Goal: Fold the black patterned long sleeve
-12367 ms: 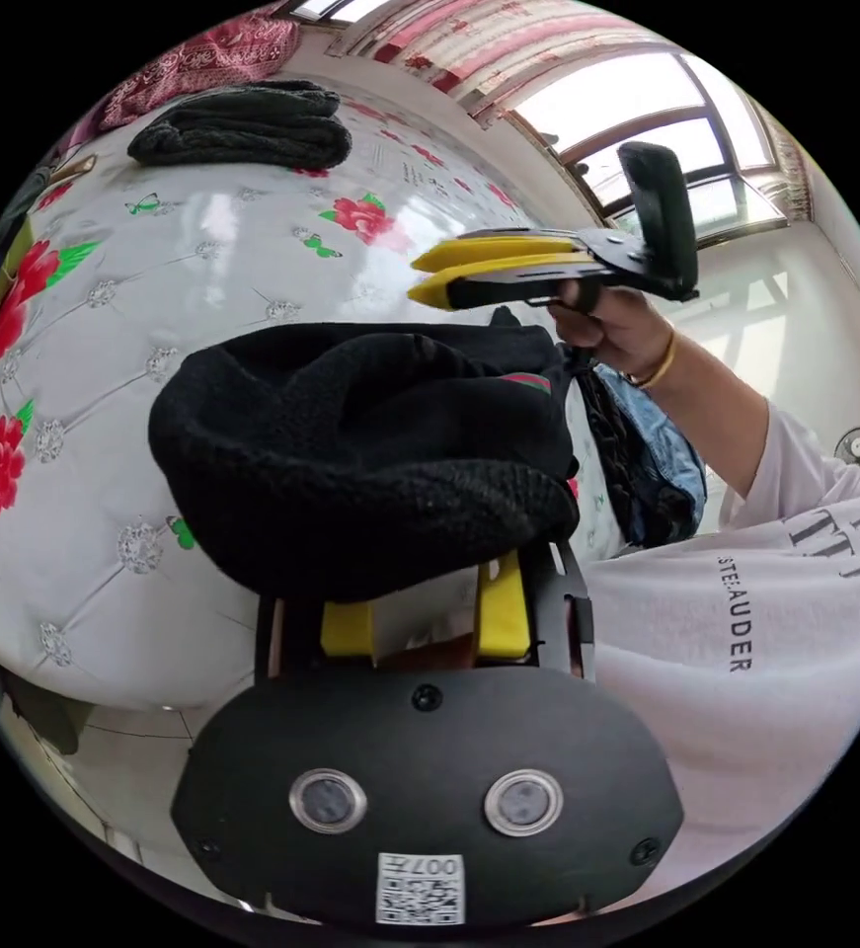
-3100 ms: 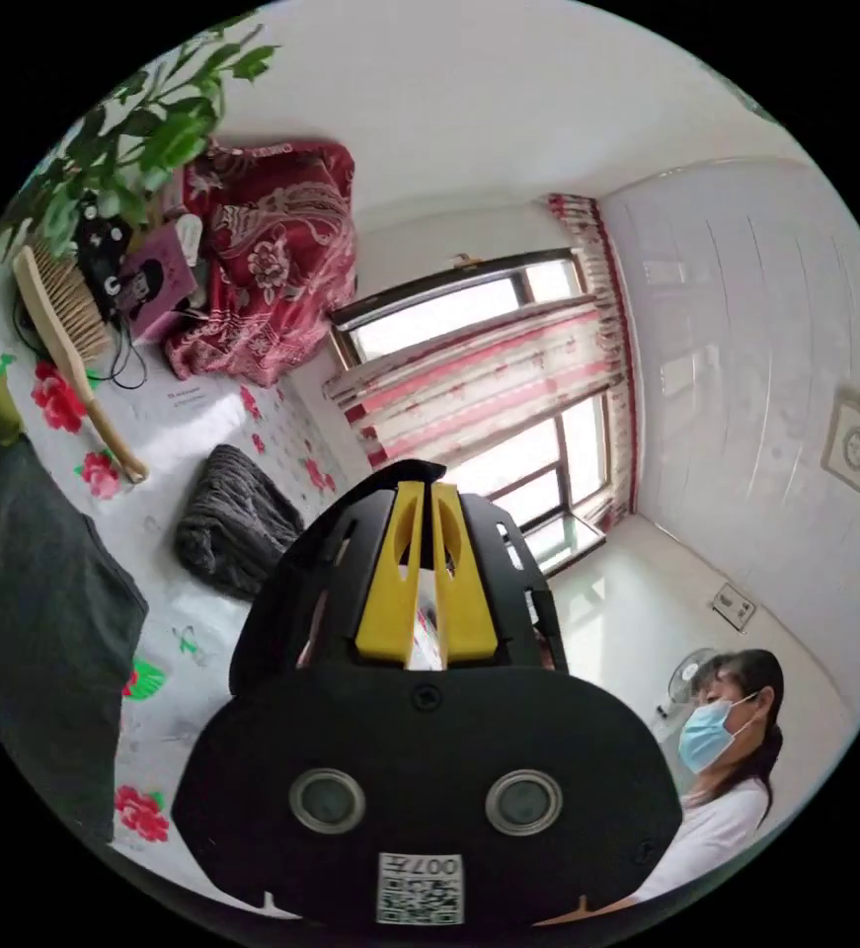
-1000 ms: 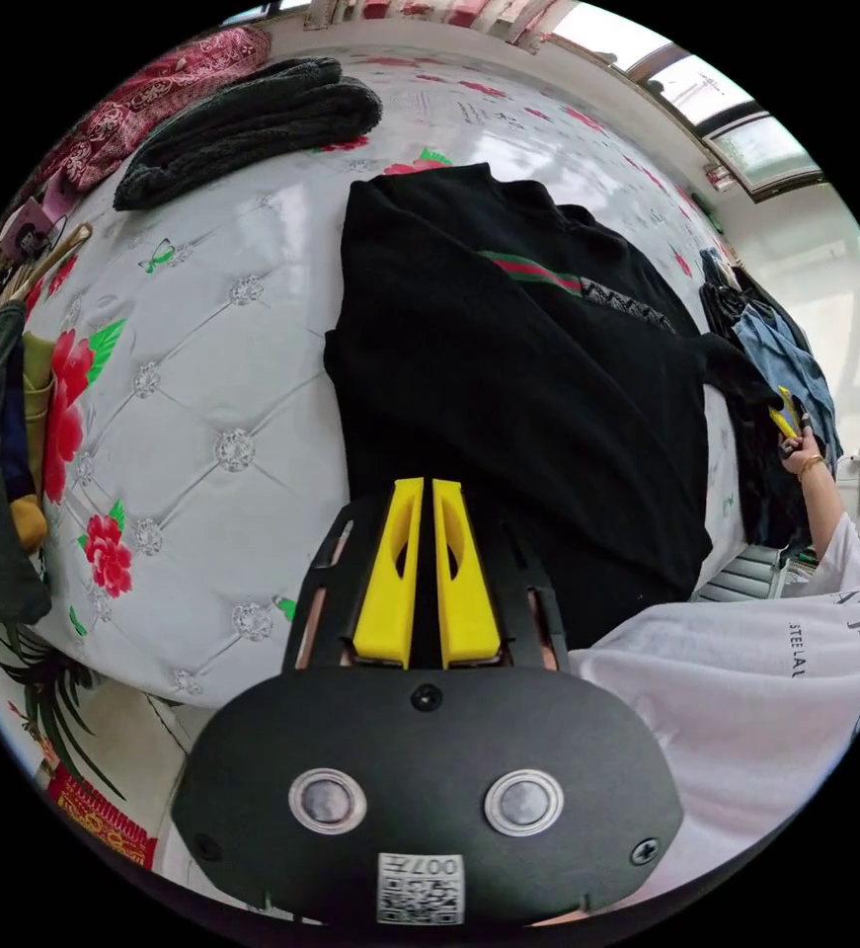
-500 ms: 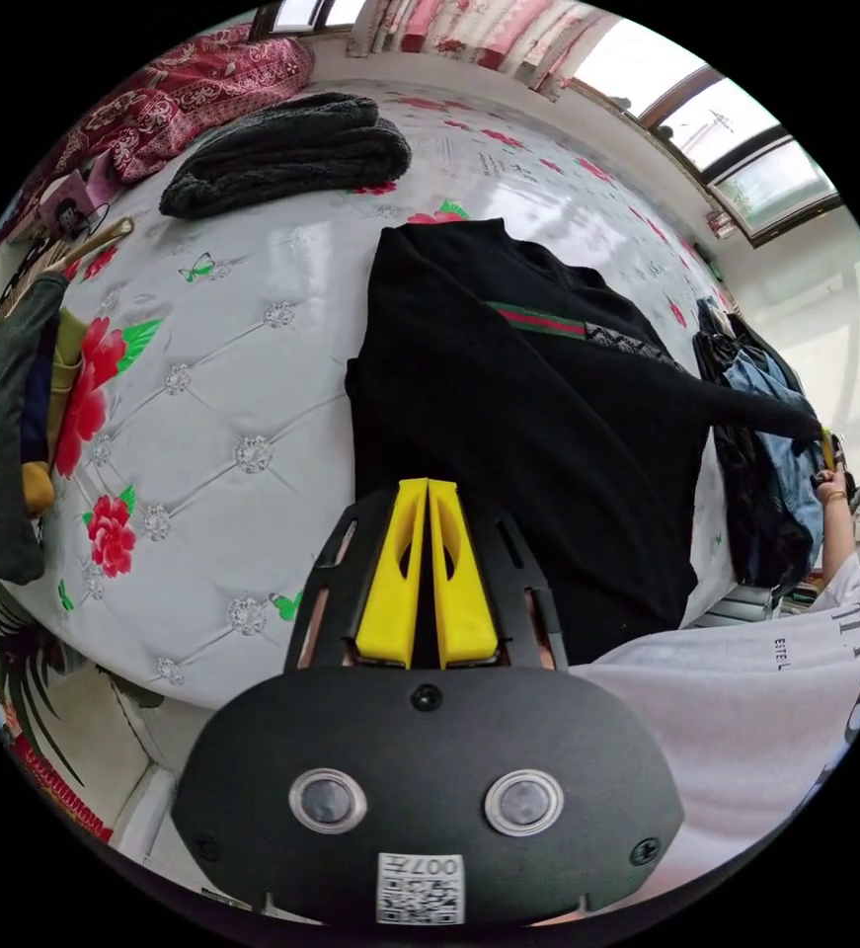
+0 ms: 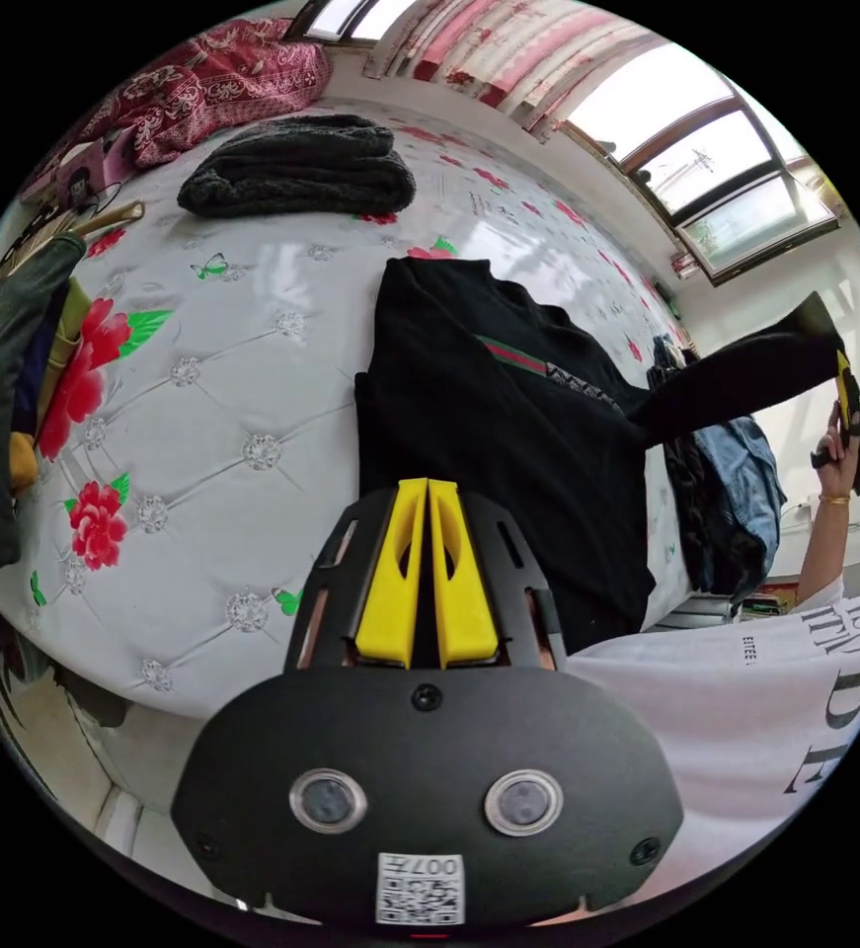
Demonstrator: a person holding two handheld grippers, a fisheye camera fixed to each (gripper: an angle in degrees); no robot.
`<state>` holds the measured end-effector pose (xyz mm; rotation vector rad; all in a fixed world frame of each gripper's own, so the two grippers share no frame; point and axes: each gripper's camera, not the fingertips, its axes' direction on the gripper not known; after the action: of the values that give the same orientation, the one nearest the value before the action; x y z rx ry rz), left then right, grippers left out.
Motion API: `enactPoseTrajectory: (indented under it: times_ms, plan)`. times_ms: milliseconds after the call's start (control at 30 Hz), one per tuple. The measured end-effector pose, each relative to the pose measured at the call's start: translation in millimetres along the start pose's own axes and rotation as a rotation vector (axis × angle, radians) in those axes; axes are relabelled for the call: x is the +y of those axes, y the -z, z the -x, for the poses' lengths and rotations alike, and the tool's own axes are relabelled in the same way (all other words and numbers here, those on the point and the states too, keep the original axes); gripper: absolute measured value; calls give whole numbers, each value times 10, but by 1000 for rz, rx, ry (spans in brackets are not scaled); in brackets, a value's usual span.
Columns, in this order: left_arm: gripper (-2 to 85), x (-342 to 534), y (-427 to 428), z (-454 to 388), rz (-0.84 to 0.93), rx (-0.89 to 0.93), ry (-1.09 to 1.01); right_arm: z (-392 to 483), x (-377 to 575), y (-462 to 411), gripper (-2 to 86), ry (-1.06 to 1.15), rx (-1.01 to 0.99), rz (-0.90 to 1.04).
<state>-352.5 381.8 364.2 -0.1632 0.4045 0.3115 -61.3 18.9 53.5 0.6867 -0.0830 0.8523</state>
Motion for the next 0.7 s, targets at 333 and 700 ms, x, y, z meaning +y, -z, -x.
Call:
enactPoseTrajectory:
  times_ms: [333, 700]
  plan:
    - [0, 571, 179, 638, 45, 54, 71, 2758, 2627, -2890, 13, 297, -567, 718]
    - [64, 480, 404, 253, 75, 176, -89, 2249, 2968, -3769, 9, 324, -513, 843]
